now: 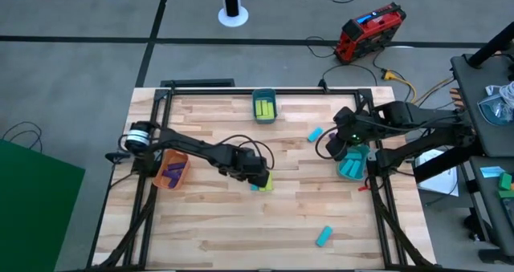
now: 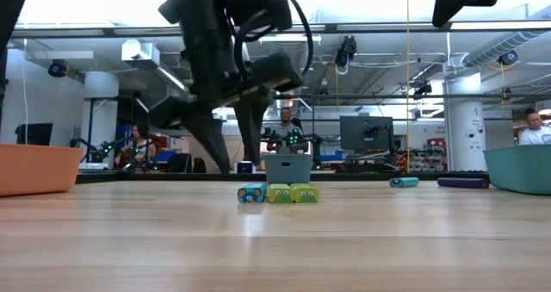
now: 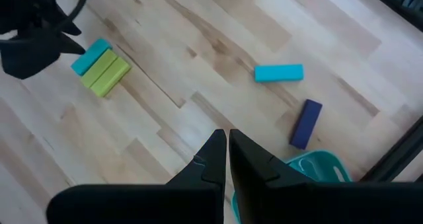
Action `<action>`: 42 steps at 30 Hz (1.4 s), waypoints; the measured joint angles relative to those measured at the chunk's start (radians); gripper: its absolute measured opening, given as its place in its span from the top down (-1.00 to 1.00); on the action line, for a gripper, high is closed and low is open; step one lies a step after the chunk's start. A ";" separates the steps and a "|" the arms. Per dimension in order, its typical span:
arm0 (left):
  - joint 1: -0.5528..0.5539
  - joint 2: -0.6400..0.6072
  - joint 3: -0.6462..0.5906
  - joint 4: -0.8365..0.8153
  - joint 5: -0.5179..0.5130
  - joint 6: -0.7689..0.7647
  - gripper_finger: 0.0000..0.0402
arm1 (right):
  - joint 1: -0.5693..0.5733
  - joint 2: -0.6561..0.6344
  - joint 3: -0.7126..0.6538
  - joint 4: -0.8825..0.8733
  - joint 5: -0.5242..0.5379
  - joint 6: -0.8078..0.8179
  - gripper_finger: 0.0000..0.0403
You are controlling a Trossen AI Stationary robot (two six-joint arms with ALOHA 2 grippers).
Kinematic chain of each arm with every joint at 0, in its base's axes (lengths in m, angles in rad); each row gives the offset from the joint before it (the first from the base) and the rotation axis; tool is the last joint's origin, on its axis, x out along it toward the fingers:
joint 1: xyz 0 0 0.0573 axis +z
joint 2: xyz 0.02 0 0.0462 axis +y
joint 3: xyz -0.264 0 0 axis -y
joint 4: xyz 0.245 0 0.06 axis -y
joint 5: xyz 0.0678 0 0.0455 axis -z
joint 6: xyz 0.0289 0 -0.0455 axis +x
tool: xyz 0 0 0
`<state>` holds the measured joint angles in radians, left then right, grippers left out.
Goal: Sort blocks
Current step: Put the blue block into the light blue bin
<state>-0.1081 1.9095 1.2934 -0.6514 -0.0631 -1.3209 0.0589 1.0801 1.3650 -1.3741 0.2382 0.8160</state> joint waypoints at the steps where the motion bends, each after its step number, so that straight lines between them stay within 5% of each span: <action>1: -0.002 0.004 0.000 -0.002 0.000 0.000 0.19 | 0.000 0.000 0.000 0.001 0.000 -0.002 0.95; 12: -0.005 0.013 0.001 0.003 -0.049 0.005 0.02 | 0.000 0.002 0.000 0.028 0.000 -0.005 0.95; 42: -0.058 0.072 0.003 0.043 -0.085 0.020 0.02 | 0.000 0.002 0.000 0.029 0.051 -0.005 0.95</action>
<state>-0.1657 1.9812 1.2964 -0.6081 -0.1482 -1.3009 0.0589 1.0824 1.3647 -1.3449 0.2891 0.8112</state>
